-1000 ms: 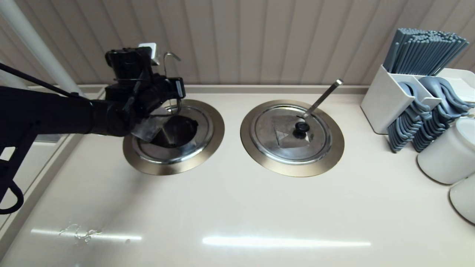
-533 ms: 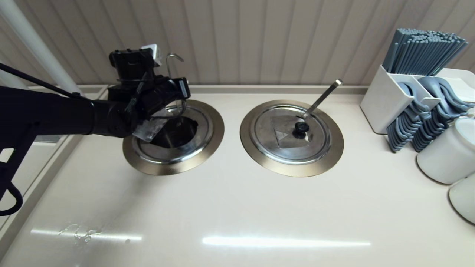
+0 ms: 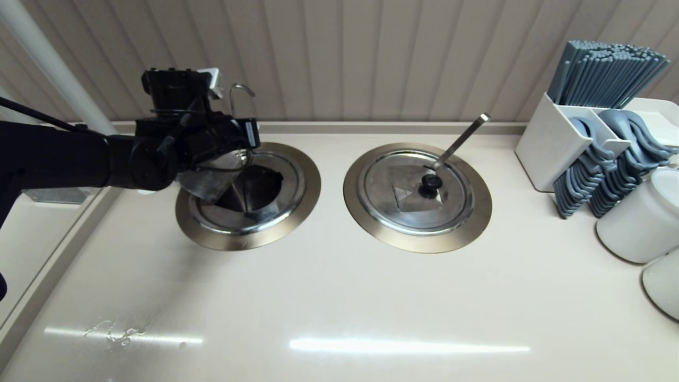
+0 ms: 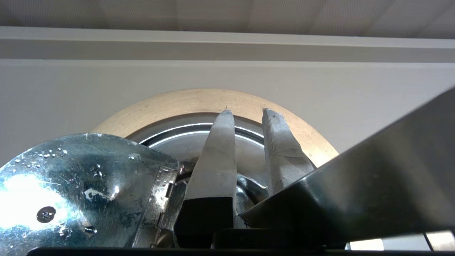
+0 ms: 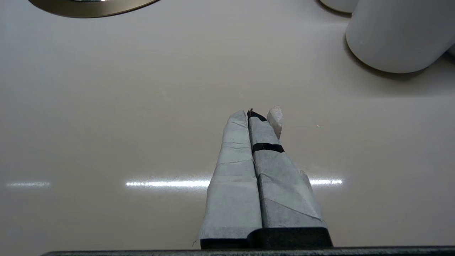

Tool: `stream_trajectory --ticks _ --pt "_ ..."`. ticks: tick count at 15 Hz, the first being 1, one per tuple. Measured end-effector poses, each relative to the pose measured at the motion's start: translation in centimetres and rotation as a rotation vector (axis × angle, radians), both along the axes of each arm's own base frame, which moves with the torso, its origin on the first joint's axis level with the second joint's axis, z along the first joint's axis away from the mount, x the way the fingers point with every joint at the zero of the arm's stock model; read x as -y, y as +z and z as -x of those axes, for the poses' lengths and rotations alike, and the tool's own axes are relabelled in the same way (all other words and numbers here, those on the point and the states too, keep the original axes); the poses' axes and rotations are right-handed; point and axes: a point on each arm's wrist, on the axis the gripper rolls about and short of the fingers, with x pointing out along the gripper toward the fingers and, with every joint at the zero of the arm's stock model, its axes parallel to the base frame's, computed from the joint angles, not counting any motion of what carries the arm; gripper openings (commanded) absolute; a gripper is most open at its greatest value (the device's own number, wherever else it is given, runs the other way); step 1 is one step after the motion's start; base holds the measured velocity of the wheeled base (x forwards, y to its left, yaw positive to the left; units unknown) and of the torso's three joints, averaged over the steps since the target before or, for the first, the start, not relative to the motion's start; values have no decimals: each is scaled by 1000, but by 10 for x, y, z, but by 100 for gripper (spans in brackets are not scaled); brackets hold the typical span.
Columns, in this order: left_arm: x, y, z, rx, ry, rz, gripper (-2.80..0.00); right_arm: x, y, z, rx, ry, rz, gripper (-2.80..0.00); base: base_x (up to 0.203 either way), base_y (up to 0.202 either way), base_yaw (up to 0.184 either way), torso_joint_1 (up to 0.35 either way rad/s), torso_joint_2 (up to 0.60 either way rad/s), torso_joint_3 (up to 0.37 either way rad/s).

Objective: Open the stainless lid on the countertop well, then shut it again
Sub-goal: Stir with a spoon

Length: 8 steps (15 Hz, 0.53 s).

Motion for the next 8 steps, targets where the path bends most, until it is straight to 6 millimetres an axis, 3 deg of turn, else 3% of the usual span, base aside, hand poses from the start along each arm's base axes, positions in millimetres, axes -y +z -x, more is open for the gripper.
stream_trajectory --ticks 8 --pt "16 -5 -8 69 -31 82 -280 0 0 0 0 0 0 -280 0 0 0 0 0 0"
